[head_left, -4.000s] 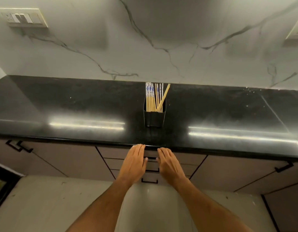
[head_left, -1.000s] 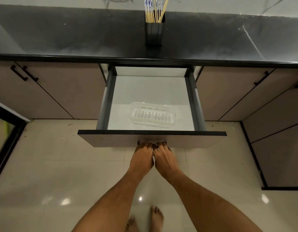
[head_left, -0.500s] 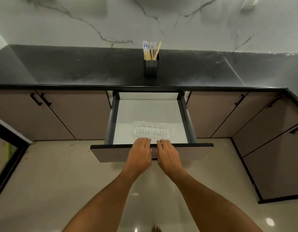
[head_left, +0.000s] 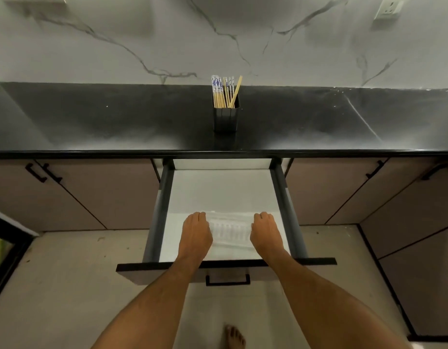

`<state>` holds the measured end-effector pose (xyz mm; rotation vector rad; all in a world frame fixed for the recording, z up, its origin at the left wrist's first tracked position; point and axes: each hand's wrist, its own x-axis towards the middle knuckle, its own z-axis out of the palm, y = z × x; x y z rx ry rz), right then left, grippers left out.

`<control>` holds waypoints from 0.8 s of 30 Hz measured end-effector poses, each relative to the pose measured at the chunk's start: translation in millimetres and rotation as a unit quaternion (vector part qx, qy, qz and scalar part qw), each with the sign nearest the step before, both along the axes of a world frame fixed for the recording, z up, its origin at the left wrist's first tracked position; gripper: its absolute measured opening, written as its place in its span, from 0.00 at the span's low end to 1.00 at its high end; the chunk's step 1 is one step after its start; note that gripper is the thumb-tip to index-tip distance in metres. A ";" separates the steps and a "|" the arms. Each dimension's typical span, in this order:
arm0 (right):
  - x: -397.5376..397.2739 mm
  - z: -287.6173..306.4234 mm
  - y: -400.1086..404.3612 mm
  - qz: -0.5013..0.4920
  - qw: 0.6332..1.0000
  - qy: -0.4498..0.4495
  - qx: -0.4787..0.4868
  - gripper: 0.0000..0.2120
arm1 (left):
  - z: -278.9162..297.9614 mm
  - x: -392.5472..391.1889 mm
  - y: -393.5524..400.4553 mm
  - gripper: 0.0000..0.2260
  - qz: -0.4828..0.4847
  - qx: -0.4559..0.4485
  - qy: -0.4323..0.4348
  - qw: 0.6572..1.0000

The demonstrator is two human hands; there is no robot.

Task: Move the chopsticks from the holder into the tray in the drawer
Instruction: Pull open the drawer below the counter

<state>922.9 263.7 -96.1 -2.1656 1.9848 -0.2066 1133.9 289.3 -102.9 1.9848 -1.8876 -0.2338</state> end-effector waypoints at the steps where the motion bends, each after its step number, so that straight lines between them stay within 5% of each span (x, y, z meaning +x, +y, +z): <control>1: -2.2 -8.0 -9.7 -0.014 1.000 -0.004 0.015 0.08 | -8.4 2.6 -9.3 0.12 0.017 0.012 0.006 1.000; 11: -21.5 -68.5 -55.4 -0.067 0.985 -0.024 0.157 0.07 | -64.3 11.0 -66.4 0.07 0.171 0.184 0.065 0.966; 24: -23.9 -78.2 -74.0 -0.071 0.987 -0.056 0.134 0.13 | -65.6 15.2 -68.6 0.07 0.217 0.223 0.066 0.948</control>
